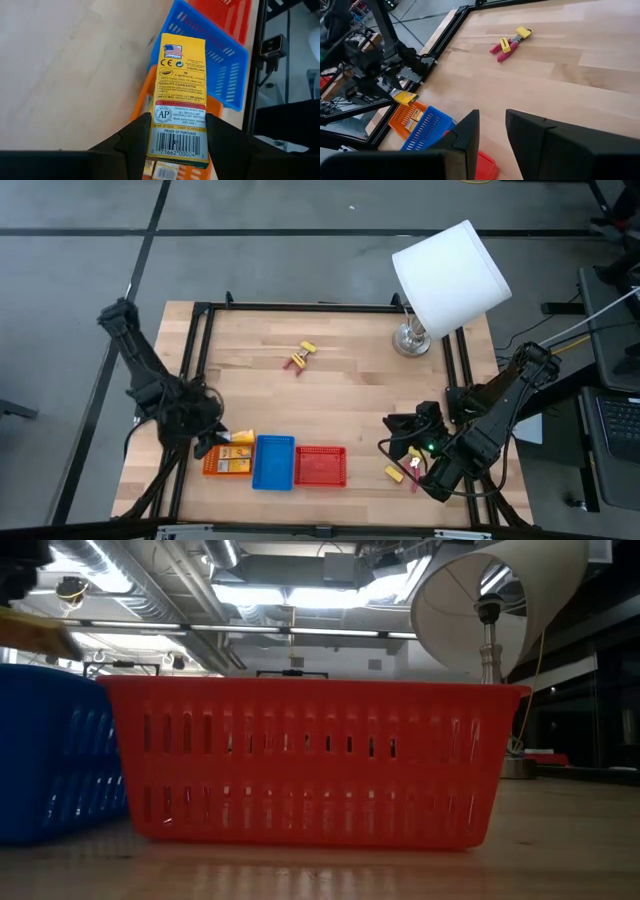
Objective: Pick & Place School Supplies
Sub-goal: Put the crayon box into the orange bin, then put the eraser into the red bin
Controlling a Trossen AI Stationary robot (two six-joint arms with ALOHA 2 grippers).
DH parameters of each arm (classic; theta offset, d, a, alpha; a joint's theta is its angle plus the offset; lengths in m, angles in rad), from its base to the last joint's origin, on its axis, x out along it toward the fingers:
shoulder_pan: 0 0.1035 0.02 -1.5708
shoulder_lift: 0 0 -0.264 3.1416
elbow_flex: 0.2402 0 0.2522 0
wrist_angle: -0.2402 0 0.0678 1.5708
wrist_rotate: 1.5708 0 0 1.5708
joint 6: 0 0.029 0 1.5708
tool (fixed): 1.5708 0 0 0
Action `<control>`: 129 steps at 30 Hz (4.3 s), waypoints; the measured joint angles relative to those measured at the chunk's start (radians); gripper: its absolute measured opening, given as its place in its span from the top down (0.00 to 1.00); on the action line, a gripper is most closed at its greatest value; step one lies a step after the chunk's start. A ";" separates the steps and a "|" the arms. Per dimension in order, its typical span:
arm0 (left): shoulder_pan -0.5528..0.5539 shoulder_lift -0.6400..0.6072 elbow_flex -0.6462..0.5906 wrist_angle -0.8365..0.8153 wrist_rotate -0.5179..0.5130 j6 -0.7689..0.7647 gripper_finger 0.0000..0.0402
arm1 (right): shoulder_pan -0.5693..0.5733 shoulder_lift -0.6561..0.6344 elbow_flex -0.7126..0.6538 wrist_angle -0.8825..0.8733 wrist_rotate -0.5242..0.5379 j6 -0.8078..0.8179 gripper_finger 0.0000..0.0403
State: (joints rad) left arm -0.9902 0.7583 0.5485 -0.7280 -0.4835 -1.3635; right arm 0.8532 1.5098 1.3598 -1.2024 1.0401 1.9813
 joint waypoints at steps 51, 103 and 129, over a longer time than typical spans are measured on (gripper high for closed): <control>-0.194 0.375 0.120 0.065 -0.310 0.065 0.44 | -0.006 0.000 0.000 0.135 0.012 -0.079 0.76; 1.413 0.670 0.589 0.164 0.685 1.594 0.53 | -0.120 -0.158 0.000 0.039 -0.021 -0.450 0.76; 1.406 1.109 0.771 -0.052 0.512 2.417 0.53 | -0.114 -0.152 0.000 0.036 -0.011 -0.373 0.76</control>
State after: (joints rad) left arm 0.4157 1.8671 1.3199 -0.7802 0.0280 1.0539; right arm 0.7389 1.3575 1.3594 -1.1660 1.0286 1.6084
